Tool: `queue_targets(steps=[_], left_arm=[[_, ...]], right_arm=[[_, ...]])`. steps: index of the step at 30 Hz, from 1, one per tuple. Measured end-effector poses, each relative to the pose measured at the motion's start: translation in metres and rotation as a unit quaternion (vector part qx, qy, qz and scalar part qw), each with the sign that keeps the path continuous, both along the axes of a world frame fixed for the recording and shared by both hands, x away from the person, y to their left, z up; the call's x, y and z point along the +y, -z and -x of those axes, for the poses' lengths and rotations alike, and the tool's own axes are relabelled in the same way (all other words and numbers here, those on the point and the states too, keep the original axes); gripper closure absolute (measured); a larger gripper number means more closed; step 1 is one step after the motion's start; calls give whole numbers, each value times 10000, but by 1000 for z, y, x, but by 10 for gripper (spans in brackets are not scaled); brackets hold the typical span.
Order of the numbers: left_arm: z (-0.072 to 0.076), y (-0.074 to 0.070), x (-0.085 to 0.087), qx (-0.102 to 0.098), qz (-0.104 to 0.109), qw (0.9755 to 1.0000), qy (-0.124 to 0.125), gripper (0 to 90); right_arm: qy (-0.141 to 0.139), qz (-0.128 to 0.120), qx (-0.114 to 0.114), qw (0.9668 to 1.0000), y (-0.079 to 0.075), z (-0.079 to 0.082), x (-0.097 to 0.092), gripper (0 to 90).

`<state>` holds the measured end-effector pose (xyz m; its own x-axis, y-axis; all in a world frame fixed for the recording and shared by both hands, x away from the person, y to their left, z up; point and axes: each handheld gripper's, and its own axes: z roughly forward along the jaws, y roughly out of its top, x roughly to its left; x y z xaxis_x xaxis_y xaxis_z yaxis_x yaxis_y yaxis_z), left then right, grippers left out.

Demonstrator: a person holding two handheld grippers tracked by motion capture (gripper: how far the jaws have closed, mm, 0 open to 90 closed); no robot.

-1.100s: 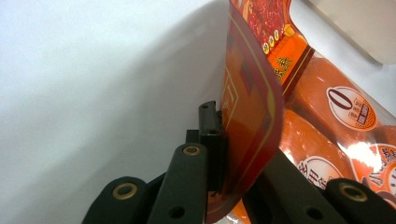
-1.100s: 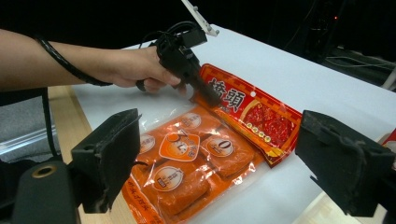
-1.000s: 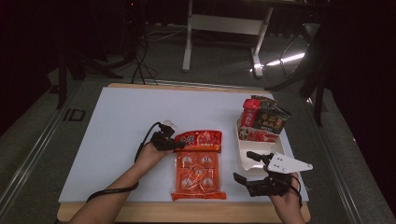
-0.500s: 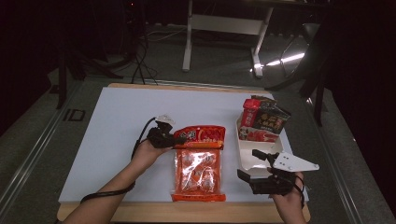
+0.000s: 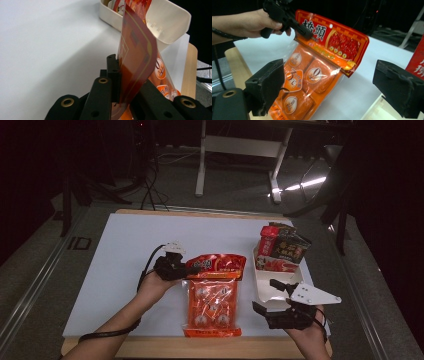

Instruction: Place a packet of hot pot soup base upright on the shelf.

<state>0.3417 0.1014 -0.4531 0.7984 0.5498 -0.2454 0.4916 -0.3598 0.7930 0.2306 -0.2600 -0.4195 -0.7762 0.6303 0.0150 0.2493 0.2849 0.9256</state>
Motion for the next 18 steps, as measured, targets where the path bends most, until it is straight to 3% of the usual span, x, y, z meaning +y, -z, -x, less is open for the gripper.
queue_targets(steps=[4, 11, 18], left_arm=[[7, -8, -1, -56, 105, 9999, 23, 900], [23, -28, -5, -372, 316, 9985, 231, 900], [39, -50, -10, -793, 416, 9941, 607, 900]], right_arm=[[14, 20, 22, 10000, -2, 0, -2, 140], [80, -48, -11, 10000, -5, 0, -3, 140], [42, -119, -60, 9999, -8, -3, -5, 168]])
